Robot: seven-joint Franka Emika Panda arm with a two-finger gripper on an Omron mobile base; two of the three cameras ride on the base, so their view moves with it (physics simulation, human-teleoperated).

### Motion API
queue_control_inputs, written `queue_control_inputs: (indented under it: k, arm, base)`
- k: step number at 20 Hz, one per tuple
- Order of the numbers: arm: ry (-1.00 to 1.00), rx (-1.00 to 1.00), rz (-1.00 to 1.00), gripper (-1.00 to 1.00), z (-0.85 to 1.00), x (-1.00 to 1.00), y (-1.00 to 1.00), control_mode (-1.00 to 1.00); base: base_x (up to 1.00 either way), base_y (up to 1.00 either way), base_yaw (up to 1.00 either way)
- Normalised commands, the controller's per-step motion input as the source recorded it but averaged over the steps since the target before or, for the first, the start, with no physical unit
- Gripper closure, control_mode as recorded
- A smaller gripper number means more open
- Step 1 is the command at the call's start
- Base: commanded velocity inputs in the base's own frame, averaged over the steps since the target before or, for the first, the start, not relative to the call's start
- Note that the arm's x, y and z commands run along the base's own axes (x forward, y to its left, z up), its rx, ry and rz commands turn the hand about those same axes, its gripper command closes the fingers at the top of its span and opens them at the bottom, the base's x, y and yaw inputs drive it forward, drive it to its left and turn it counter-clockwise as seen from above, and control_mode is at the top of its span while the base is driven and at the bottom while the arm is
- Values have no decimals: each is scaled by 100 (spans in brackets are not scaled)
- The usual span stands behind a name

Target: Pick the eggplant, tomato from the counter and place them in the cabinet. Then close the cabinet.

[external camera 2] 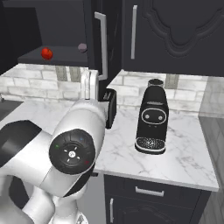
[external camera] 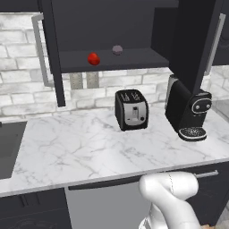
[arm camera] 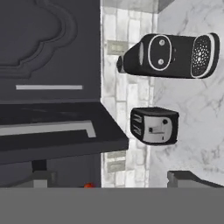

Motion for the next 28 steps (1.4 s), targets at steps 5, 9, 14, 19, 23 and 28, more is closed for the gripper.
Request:
queue_control_inputs:
  k: [5,9,14,19,23,28]
  arm:
    - [-2,18,3,-100,-4,100,-5,-100]
    - [-2,19,4,-100,0,96,-4,-100]
    - [-7,17,9,-100,0,69,2,-100]
    - [-9,14,15,-100,6,38,19,-100]
    - [-7,6,17,-100,16,9,46,-100]
    - [-5,1,16,-100,21,2,79,-100]
  base:
    - [0,0,0]
    - [0,0,0]
    - [0,0,0]
    - [0,0,0]
    - [0,0,0]
    - [0,0,0]
